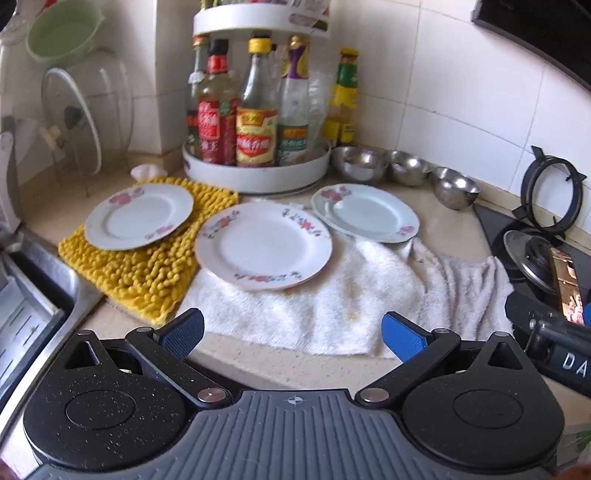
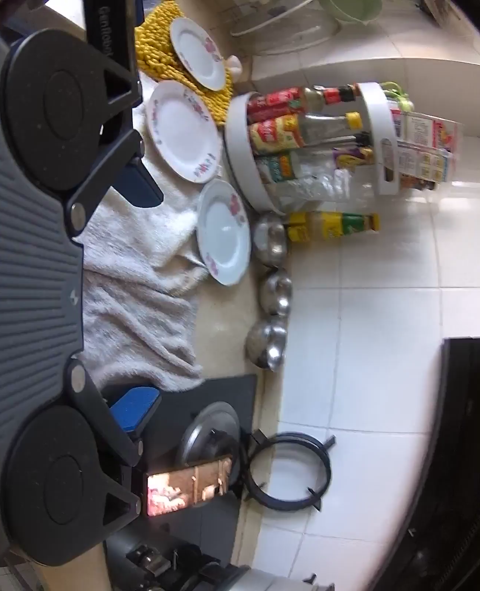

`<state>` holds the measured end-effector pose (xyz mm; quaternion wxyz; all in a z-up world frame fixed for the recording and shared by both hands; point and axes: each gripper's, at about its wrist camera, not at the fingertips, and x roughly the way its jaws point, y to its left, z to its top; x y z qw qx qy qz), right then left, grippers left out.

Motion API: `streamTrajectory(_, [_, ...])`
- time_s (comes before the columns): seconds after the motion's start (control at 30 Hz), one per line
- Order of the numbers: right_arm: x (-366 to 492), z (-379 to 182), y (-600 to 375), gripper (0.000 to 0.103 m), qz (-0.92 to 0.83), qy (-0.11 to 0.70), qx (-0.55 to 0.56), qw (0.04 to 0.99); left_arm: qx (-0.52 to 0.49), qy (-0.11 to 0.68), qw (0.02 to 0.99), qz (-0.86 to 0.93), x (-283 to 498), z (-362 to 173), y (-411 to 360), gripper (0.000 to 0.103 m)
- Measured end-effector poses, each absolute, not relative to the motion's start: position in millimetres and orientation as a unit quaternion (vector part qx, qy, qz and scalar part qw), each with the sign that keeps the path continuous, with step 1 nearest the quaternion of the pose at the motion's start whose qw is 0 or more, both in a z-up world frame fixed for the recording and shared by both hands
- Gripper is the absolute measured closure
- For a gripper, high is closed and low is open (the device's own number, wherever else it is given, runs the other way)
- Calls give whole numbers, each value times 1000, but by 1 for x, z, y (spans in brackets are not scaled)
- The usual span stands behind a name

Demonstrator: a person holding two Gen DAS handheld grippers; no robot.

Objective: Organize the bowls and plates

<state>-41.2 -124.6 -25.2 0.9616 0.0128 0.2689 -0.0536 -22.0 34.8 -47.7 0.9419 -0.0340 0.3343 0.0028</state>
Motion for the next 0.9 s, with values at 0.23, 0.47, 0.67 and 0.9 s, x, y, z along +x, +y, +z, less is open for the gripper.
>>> streamTrajectory(0.23, [-37, -21, -133, 0, -47, 268, 10, 962, -36, 359, 932, 23, -13, -41, 31, 0])
streamTrajectory(0.47, [-30, -27, -133, 0, -37, 282, 8, 959, -28, 371, 928, 35, -10, -35, 27, 0])
streamTrajectory(0.67, [-27, -33, -132, 0, -39, 298, 5, 954, -30, 379, 924, 44, -7, -32, 24, 0])
streamTrajectory(0.9, [-28, -33, -132, 0, -40, 301, 10, 953, -23, 380, 924, 42, -7, -29, 21, 0])
